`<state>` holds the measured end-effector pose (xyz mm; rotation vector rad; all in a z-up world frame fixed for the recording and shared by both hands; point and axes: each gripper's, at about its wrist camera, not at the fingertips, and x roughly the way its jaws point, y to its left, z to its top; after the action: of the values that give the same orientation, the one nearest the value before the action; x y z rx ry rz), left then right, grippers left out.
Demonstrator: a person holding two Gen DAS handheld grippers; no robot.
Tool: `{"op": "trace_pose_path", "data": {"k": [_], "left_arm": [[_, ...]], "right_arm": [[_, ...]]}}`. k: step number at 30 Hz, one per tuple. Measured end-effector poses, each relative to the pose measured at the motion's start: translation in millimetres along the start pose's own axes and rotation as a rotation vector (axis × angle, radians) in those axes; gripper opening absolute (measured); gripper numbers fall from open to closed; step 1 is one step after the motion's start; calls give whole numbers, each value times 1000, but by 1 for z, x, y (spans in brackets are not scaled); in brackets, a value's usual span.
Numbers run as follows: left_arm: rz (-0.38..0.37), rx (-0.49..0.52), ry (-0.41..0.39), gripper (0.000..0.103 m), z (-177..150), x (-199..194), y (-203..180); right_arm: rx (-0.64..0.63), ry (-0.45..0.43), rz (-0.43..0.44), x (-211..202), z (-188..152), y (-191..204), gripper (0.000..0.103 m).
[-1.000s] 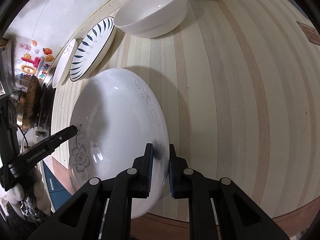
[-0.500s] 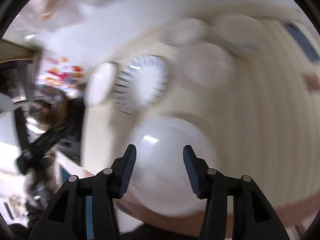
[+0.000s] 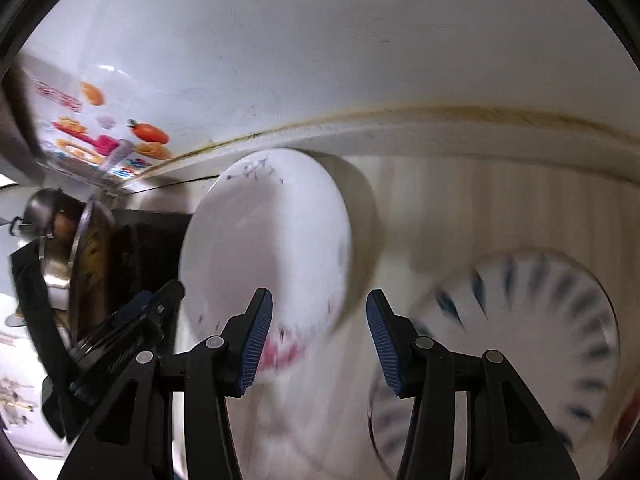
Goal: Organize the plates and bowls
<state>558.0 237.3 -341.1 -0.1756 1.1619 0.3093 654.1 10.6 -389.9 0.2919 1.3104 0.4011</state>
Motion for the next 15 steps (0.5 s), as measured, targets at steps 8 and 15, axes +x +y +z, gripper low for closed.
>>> {"op": "trace_pose_path", "data": {"k": [8, 15], "left_arm": [[-14, 19, 1, 23, 16, 30, 4], [-45, -17, 13, 21, 13, 25, 12]], "right_arm": [[50, -9, -23, 46, 32, -14, 22], [49, -3, -14, 44, 26, -14, 16]]}}
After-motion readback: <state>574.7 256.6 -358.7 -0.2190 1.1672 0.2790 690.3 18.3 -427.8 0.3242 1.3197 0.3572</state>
